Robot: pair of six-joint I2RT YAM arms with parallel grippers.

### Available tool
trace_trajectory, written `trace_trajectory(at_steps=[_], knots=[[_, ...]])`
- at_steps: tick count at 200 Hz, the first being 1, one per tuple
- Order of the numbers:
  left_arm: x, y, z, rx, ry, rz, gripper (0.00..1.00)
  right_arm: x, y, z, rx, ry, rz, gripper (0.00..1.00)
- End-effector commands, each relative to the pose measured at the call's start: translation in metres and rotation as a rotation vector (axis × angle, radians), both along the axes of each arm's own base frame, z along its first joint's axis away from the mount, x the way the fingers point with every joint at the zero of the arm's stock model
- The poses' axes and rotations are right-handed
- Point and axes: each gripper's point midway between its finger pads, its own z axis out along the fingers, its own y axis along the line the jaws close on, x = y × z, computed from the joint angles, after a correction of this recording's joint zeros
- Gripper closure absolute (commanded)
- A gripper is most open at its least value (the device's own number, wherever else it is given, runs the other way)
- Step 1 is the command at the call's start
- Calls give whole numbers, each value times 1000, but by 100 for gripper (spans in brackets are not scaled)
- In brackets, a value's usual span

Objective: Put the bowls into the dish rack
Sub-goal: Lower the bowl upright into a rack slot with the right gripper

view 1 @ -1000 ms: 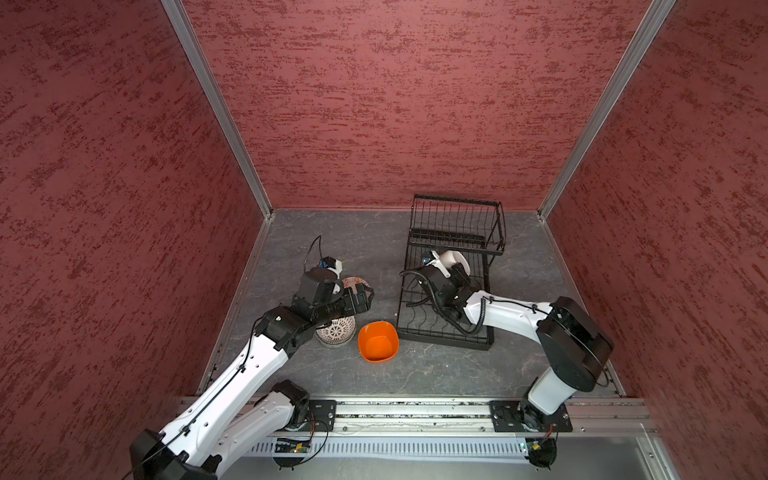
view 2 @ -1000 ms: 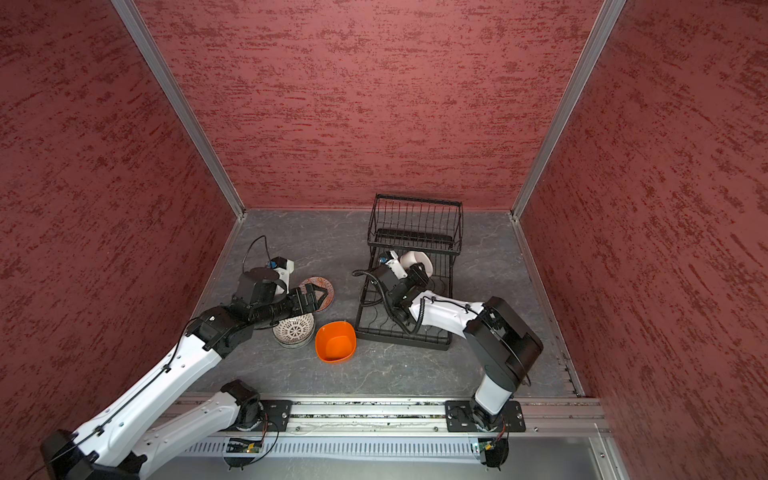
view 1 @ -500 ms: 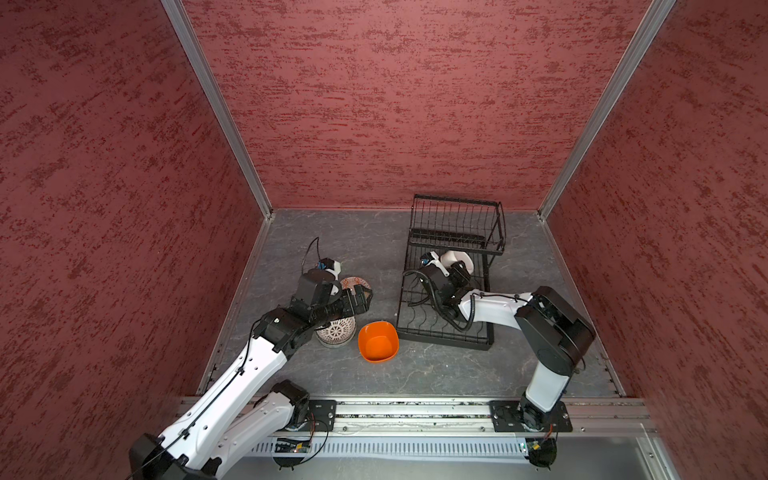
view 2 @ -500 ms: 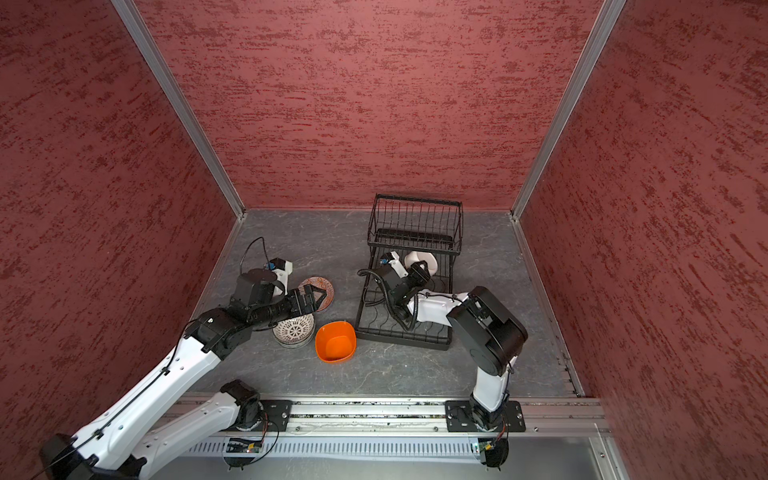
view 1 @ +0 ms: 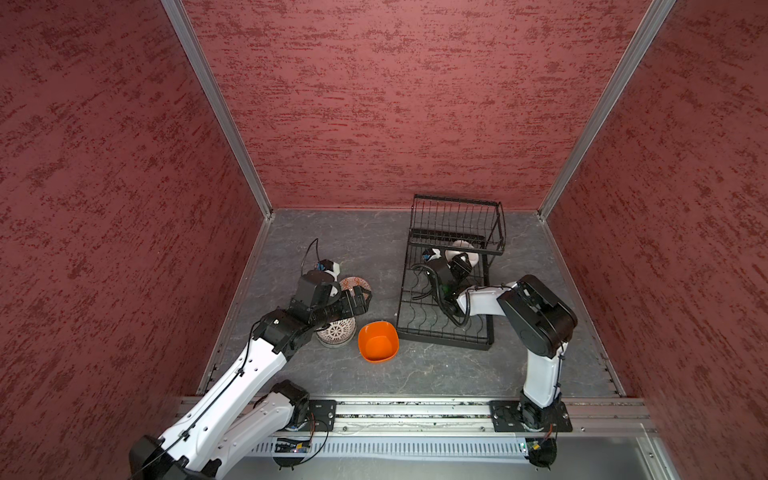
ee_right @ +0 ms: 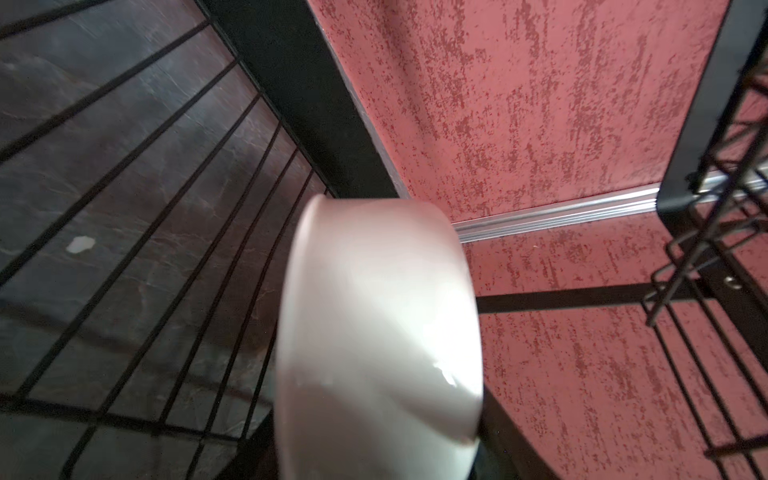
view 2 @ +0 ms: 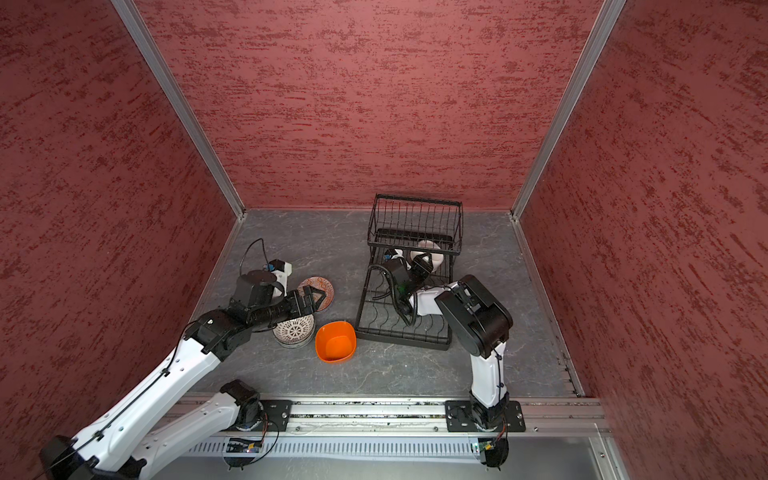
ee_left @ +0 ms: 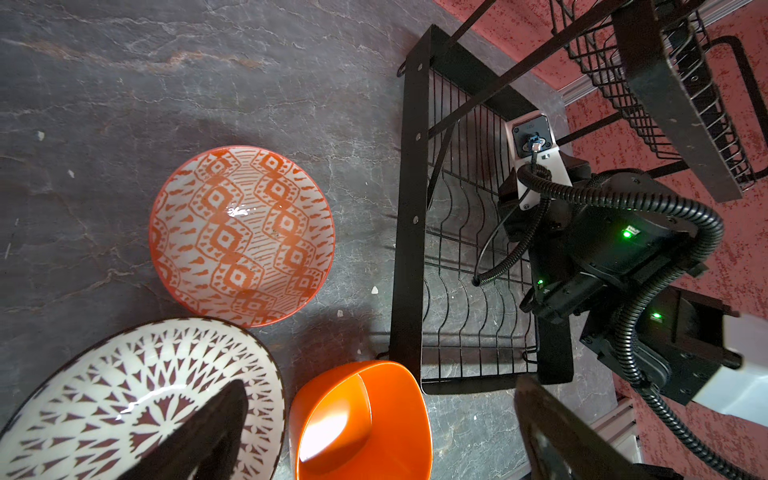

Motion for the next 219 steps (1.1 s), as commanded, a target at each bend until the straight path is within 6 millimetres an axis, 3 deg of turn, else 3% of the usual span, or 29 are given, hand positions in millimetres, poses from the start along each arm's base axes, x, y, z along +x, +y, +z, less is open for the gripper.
trace_trajectory(at_steps=[1, 58, 108, 155, 219], knots=[[-2, 3, -1, 5, -5, -1, 0, 17, -6, 33, -40, -110, -51, 65], [-2, 6, -4, 17, 2, 6, 0, 19, -8, -2, 4, -10, -36, 63], [0, 5, -4, 12, 5, 7, 0, 15, -10, -25, 49, 54, -40, 53], [1, 5, -4, 10, 8, 9, 0, 10, -13, -42, 52, 97, -50, 37], [1, 4, -5, 11, 14, 5, 0, 7, -10, -40, 106, 101, -55, 12]])
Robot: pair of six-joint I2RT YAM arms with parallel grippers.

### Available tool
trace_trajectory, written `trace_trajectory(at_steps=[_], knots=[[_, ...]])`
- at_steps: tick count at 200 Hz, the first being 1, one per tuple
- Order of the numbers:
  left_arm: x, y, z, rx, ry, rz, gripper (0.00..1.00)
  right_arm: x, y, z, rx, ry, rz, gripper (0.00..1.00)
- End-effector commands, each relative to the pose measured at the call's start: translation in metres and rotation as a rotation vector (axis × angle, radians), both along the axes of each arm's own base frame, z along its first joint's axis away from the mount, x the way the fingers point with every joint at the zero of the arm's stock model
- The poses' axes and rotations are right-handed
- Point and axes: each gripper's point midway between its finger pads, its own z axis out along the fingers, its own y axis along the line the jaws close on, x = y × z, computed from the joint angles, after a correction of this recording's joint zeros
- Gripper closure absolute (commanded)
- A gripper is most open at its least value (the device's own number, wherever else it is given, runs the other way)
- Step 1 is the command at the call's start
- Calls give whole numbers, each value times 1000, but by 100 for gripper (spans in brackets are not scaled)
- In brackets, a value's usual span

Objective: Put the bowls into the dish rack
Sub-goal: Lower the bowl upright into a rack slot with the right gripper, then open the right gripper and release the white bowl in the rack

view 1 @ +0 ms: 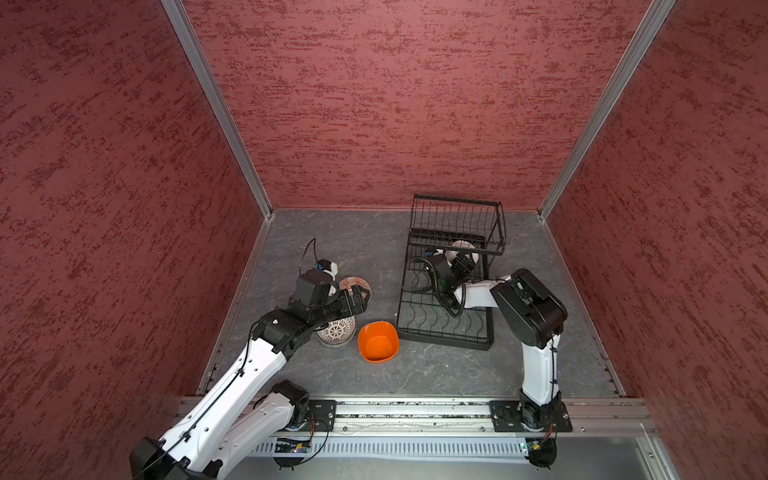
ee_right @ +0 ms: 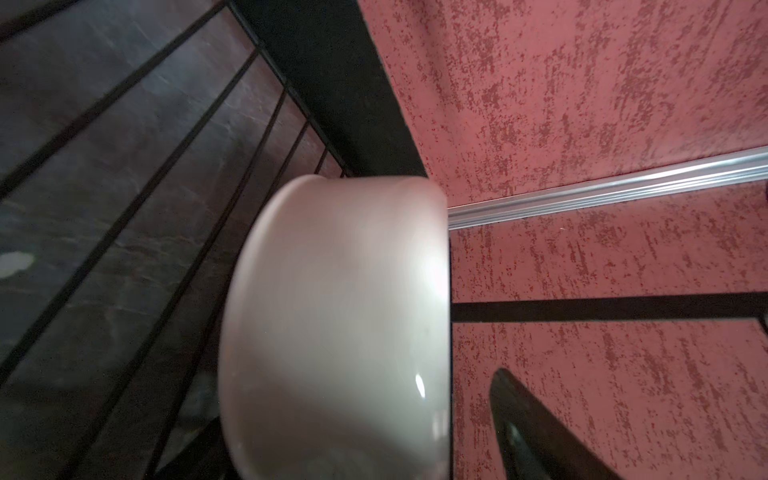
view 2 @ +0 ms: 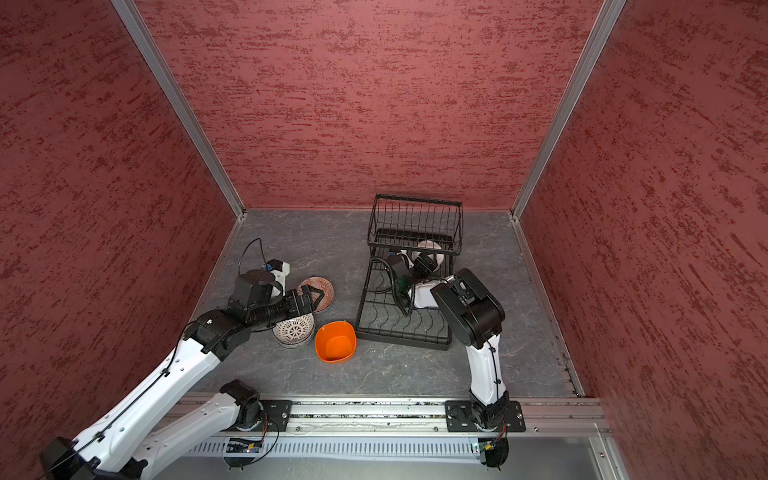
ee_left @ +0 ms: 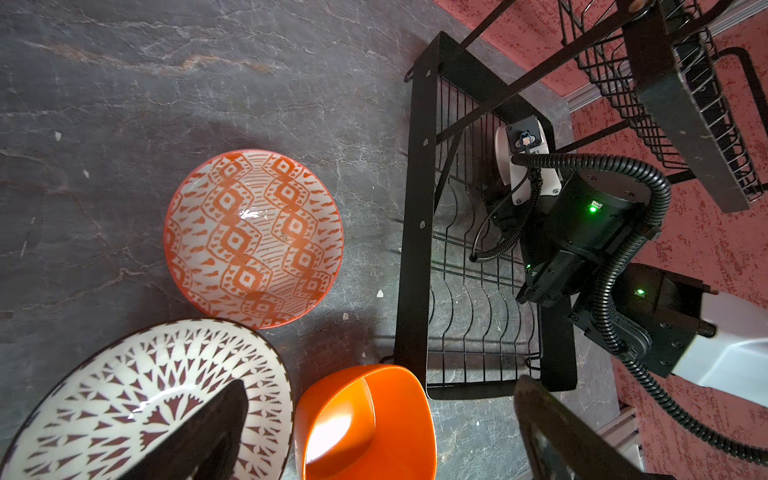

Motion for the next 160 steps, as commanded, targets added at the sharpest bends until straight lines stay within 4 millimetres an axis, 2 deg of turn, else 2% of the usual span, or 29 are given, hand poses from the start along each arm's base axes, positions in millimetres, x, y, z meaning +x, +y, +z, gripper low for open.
trace_trajectory(at_steps=[1, 33, 160], knots=[[-1, 0, -4, 10, 11, -12, 0, -6, 1, -14, 32, 57, 12, 11], [-2, 1, -4, 10, 12, -11, 0, -11, 2, -10, 83, 59, 10, 2], [0, 2, 0, 9, 4, -4, 0, -22, 29, -4, 268, 91, 29, 1]])
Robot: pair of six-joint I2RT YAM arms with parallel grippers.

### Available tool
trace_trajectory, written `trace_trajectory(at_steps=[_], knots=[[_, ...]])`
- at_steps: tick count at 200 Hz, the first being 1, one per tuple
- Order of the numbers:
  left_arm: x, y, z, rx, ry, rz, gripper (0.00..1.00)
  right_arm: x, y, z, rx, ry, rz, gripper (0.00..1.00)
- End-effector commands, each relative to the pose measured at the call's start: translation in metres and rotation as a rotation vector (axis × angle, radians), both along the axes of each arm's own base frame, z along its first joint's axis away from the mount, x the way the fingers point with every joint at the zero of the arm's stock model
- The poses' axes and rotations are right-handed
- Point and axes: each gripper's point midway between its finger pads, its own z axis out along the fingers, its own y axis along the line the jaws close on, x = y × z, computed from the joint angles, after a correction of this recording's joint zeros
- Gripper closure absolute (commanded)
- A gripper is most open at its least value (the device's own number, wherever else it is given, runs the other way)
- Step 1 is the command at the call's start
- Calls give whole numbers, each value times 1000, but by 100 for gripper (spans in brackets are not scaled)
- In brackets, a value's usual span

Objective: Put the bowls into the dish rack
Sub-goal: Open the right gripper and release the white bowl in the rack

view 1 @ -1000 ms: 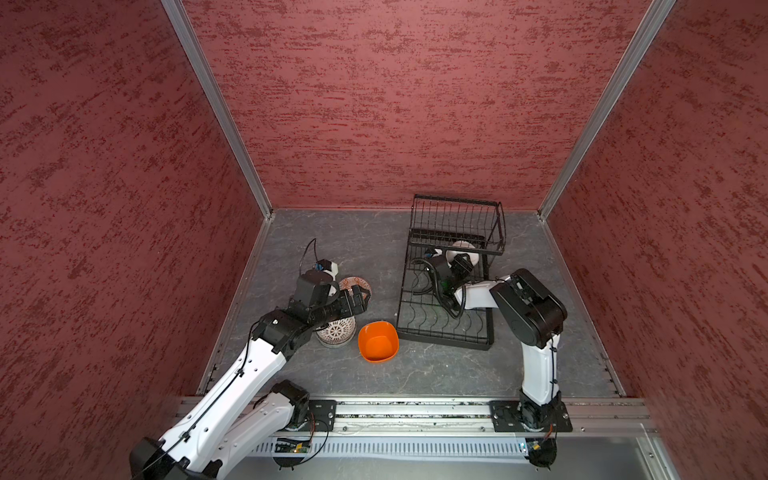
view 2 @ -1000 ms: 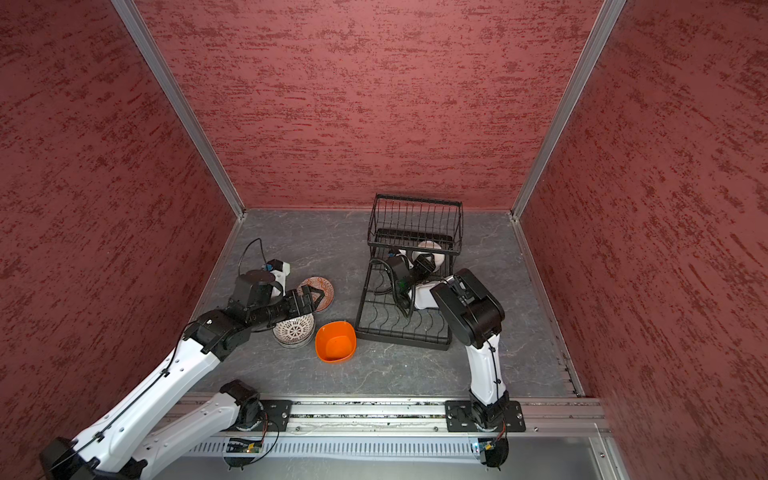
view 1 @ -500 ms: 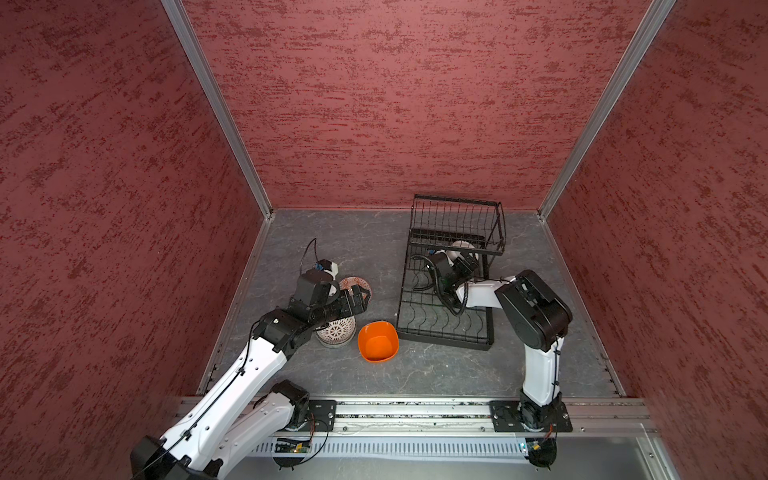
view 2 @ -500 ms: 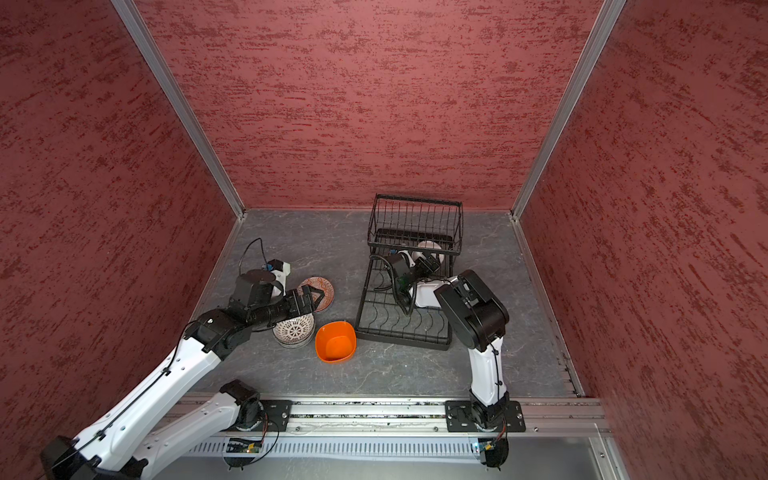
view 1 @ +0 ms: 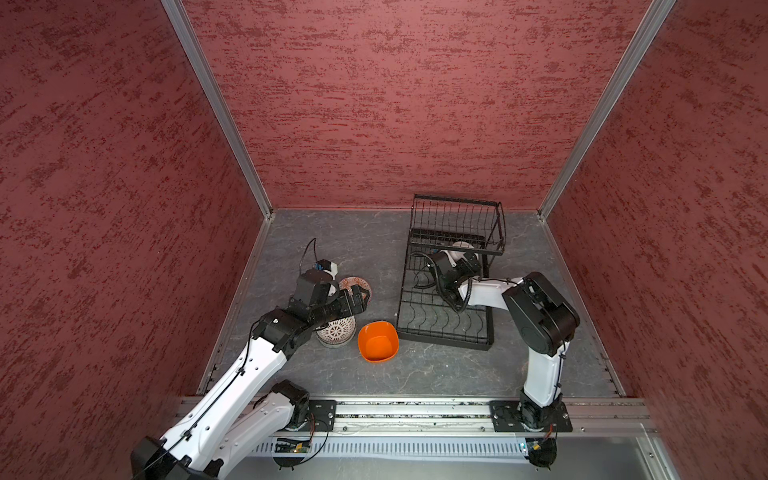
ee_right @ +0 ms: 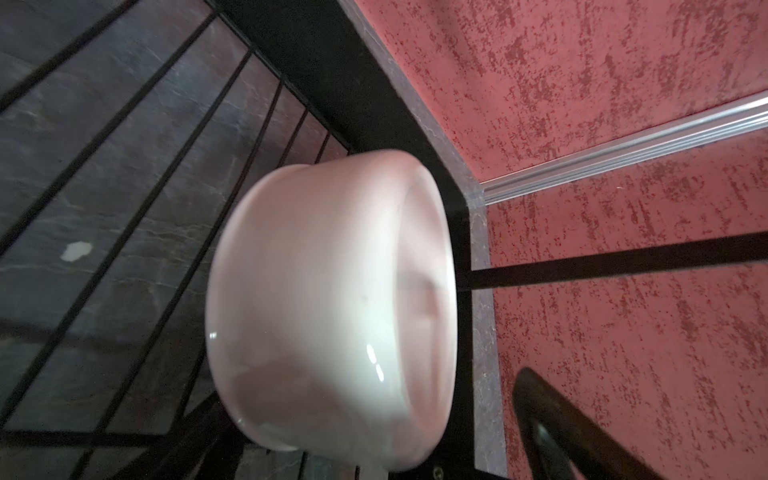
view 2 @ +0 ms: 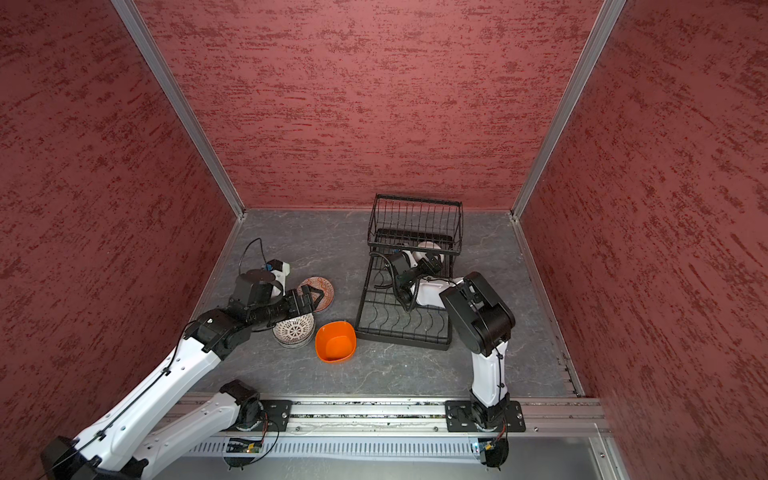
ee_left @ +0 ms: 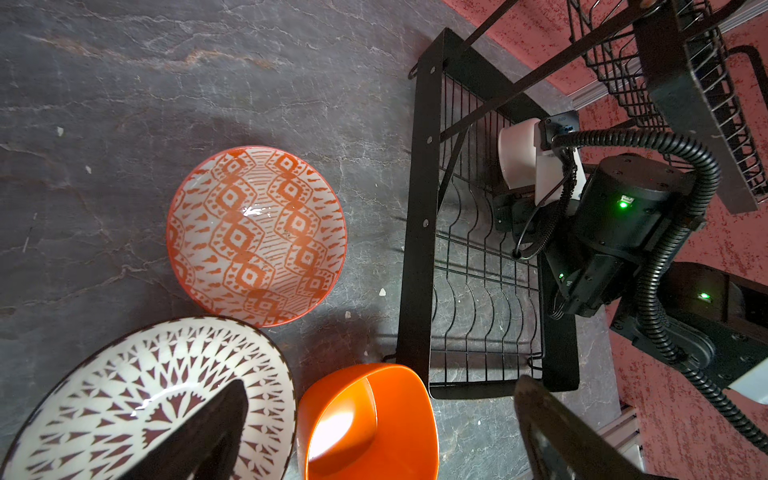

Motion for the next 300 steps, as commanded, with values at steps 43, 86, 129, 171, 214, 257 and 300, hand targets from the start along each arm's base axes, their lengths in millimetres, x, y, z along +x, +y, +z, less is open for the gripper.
trace_trajectory(at_steps=[43, 86, 129, 171, 214, 257, 300], knots=[[0, 1, 0, 14, 6, -7, 0, -11, 25, -10, 114, 71, 61, 1], [-1, 2, -2, 20, 14, -3, 0, -15, 30, -6, 199, 72, 61, 1], [-2, 4, -3, 26, 21, 2, 0, -25, 39, 2, 335, 85, 64, 1], [-2, 4, -6, 28, 30, 5, 0, -41, 50, 11, 514, 106, 76, 2], [-5, 8, -11, 55, 64, 15, 0, -63, 69, 18, 691, 182, 128, 1], [-10, 12, -17, 75, 104, 26, 0, -89, 91, 18, 838, 295, 210, 1], [-14, 11, -24, 85, 138, 20, 0, -110, 112, 28, 991, 360, 290, 1]])
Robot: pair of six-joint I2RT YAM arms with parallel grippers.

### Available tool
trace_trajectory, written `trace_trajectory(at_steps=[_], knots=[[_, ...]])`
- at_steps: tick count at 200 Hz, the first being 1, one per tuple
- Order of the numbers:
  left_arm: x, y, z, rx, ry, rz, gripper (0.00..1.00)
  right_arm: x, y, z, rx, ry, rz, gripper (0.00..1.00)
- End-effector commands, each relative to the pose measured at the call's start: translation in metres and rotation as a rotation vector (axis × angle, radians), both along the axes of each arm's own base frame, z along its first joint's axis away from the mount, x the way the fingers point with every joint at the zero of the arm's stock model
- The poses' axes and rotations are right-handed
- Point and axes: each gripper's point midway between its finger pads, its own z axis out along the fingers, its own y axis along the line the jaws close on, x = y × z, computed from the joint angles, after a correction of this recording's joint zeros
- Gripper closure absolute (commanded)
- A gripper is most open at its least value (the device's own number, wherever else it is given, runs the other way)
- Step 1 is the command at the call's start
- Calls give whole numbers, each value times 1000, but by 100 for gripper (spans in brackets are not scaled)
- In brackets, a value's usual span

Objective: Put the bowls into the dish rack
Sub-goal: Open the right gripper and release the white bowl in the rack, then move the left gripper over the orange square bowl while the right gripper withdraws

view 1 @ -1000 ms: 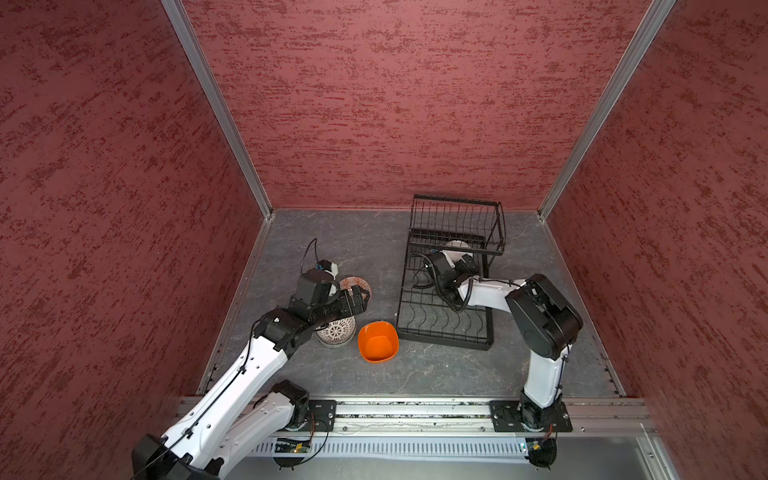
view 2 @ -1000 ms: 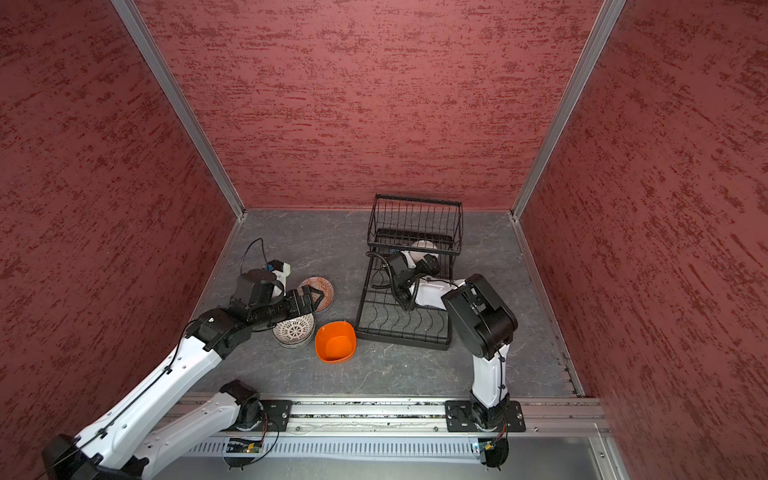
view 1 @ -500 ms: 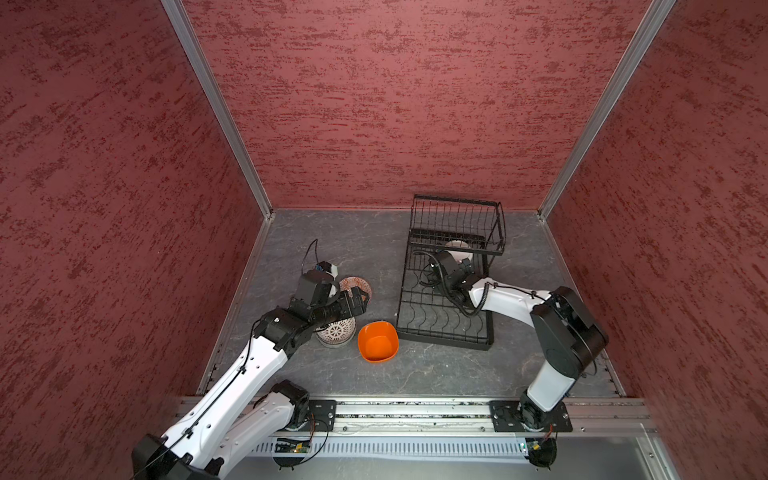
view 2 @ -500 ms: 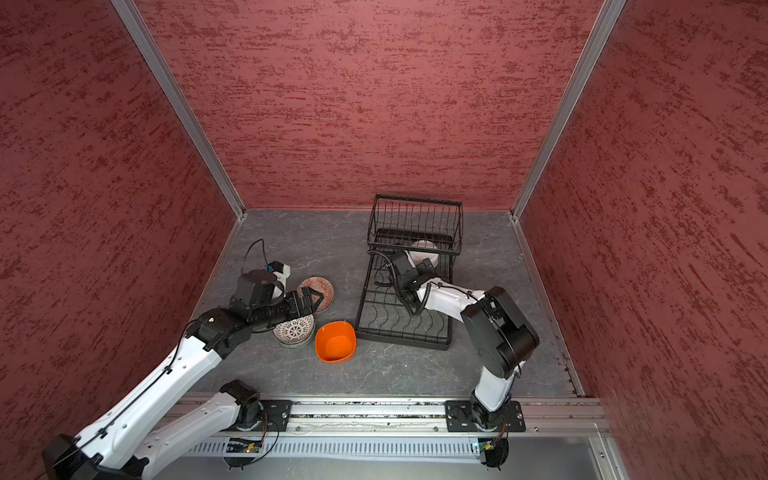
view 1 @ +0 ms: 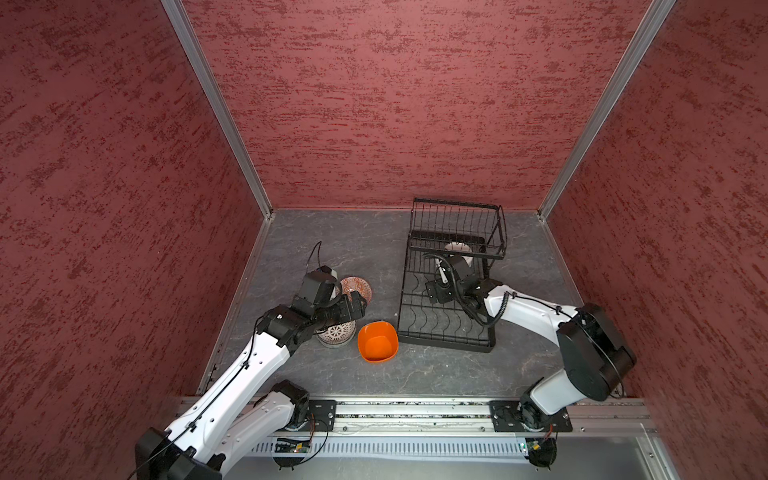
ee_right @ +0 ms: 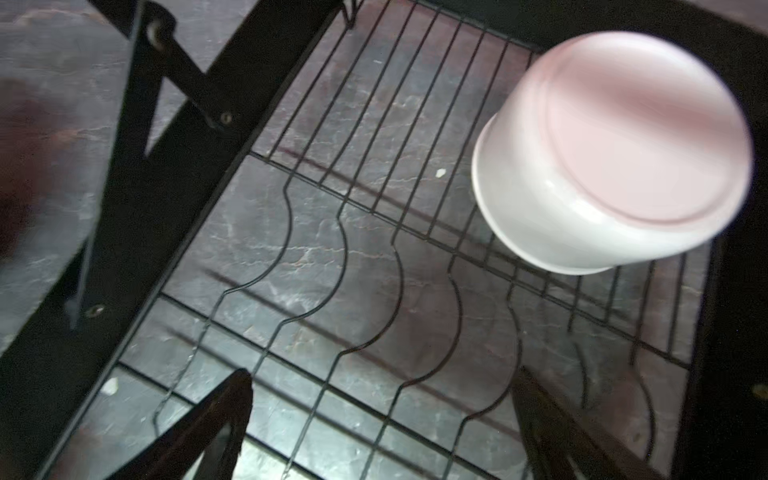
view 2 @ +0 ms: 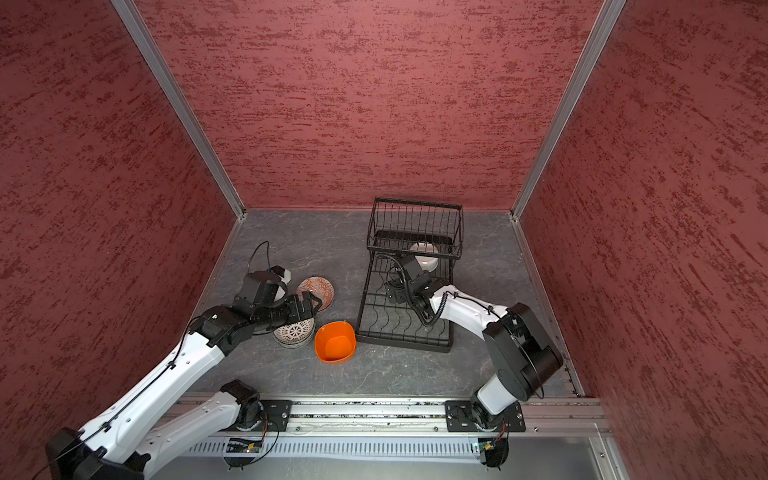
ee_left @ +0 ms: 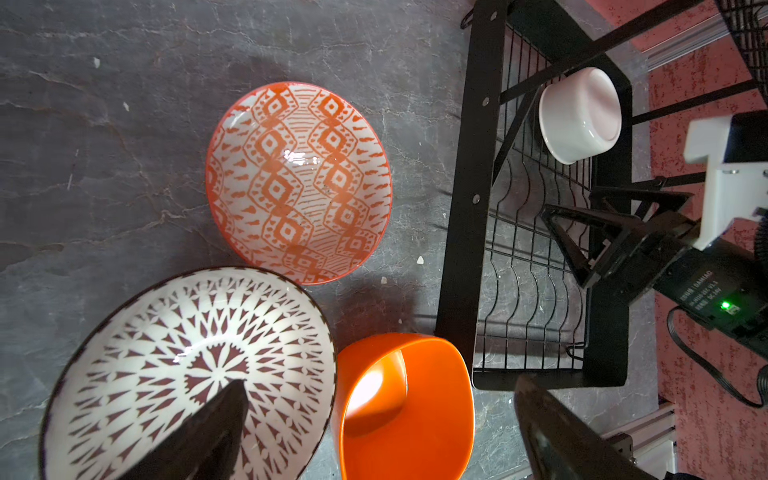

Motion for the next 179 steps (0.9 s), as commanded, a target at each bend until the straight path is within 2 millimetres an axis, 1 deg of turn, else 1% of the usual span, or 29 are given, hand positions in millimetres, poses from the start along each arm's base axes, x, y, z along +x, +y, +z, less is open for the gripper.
trace_trajectory(at_steps=[1, 24, 39, 99, 115, 130, 152, 179], knots=[[-1, 1, 4, 12, 4, 4, 1, -18, 24, 15, 148, 38, 80, 1], [-1, 1, 2, 15, 9, 5, 0, -19, 23, 16, 156, 37, 77, 1], [0, 1, 2, 11, 3, 4, 0, -18, 21, 12, 137, 46, 68, 1], [0, 1, 4, 10, -5, 0, 0, -16, 21, -25, 81, 115, 59, 1], [0, 1, 4, 13, -5, 1, 0, -17, 21, -30, 76, 127, 61, 1], [0, 1, 5, 14, -8, -1, 0, -20, 24, -28, 96, 129, 83, 1], [0, 1, 7, 16, -8, -2, 0, -27, 28, -18, 115, 128, 123, 1], [-3, 3, 5, 26, 8, -2, 0, -40, 32, -6, 143, 137, 184, 1]])
